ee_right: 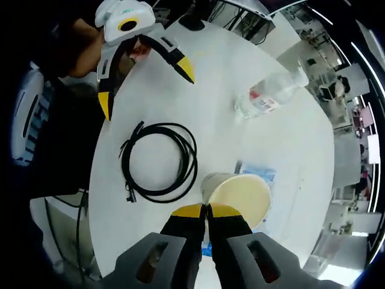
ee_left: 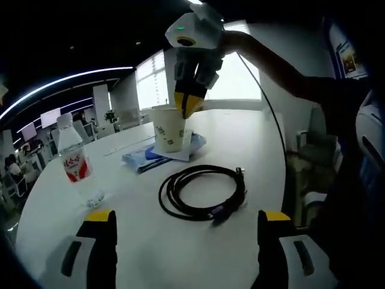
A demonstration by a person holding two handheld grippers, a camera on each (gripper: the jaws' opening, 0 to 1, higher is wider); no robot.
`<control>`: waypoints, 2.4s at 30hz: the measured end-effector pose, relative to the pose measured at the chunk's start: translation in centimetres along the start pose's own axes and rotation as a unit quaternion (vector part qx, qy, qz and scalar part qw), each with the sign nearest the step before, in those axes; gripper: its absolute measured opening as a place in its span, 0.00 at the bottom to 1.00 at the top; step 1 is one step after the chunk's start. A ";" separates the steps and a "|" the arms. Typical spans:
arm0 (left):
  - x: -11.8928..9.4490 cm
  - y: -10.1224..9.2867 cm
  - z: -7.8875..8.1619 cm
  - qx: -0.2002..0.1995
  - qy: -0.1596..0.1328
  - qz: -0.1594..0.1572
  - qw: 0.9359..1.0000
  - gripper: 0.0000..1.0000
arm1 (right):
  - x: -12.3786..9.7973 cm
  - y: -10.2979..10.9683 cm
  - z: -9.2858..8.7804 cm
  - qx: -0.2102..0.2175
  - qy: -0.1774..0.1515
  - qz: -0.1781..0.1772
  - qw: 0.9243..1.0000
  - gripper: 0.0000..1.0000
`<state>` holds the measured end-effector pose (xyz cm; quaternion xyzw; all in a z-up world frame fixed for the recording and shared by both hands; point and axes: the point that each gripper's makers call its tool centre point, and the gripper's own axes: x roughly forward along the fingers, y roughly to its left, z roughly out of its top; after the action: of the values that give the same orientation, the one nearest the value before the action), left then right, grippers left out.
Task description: Arrange the tabletop items into an orderly group along one side of the table until the central work area is clear of visible clutter.
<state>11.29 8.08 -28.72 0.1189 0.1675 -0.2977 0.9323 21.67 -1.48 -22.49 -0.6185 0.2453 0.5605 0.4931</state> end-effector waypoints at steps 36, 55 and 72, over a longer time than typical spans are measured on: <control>-2.1 1.1 -0.3 -0.027 -0.016 0.008 0.999 1.00 | 3.1 -3.2 3.4 -0.019 0.025 0.012 0.999 0.00; -3.2 1.4 -1.0 -0.034 -0.023 0.007 0.999 1.00 | 5.5 -4.6 4.9 -0.020 0.036 0.021 0.999 0.00; -3.9 1.6 -1.7 -0.035 -0.021 0.011 0.999 1.00 | 6.7 -5.0 5.5 -0.023 0.039 0.028 0.999 0.00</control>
<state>8.85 11.95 -28.59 0.0815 0.1570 -0.2842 0.9423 25.16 7.00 -26.47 -0.6443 0.2687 0.5548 0.4527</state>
